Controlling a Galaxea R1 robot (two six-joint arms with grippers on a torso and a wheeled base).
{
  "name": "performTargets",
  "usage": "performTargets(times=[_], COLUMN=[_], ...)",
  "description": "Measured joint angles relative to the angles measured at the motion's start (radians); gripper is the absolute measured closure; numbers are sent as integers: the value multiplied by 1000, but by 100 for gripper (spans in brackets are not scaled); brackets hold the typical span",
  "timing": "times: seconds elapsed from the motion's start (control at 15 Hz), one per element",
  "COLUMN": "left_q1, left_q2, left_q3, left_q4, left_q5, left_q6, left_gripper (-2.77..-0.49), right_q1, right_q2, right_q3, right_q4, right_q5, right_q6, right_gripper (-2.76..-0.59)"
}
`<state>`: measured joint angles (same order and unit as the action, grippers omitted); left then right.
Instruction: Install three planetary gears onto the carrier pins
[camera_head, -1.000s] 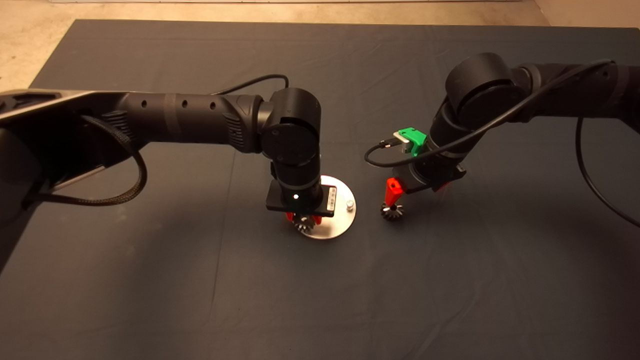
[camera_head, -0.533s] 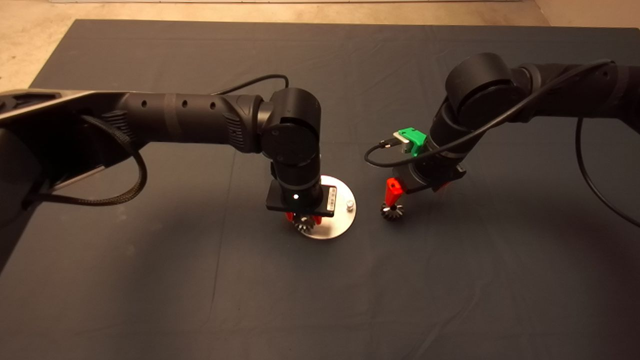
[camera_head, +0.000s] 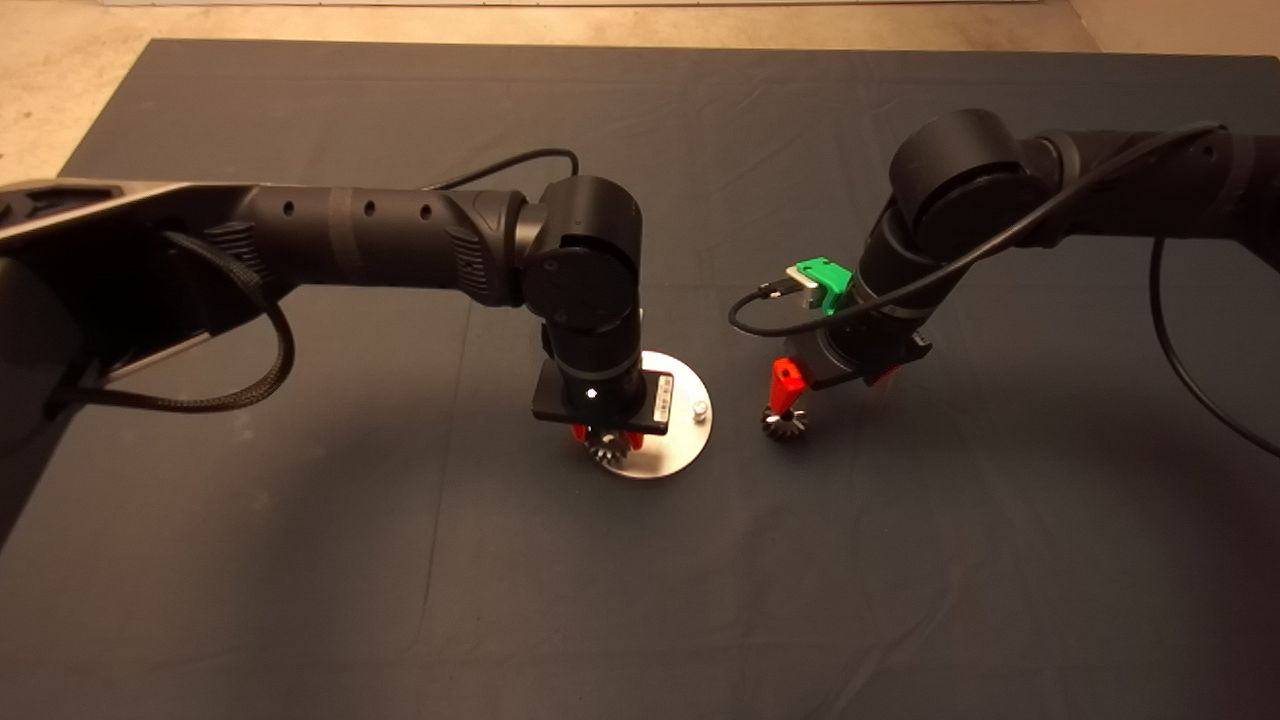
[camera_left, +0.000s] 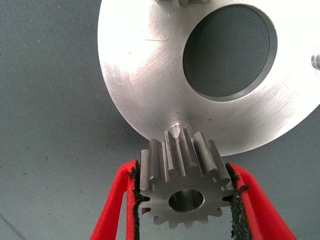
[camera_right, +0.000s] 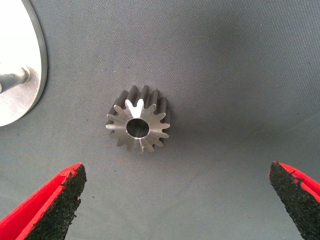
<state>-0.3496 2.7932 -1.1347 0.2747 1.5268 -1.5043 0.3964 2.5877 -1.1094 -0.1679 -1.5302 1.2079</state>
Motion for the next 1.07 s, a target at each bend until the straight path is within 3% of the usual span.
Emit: performTargets(times=[1.07], left_q1=[3], left_q2=[5], left_q3=[-11], left_q4=[0], left_q5=[2], left_q6=[46], left_gripper=[-82], right_q1=[0], right_q2=[0], right_q3=[0], right_q4=[0], right_q5=[0], right_q6=[0], right_gripper=[-273])
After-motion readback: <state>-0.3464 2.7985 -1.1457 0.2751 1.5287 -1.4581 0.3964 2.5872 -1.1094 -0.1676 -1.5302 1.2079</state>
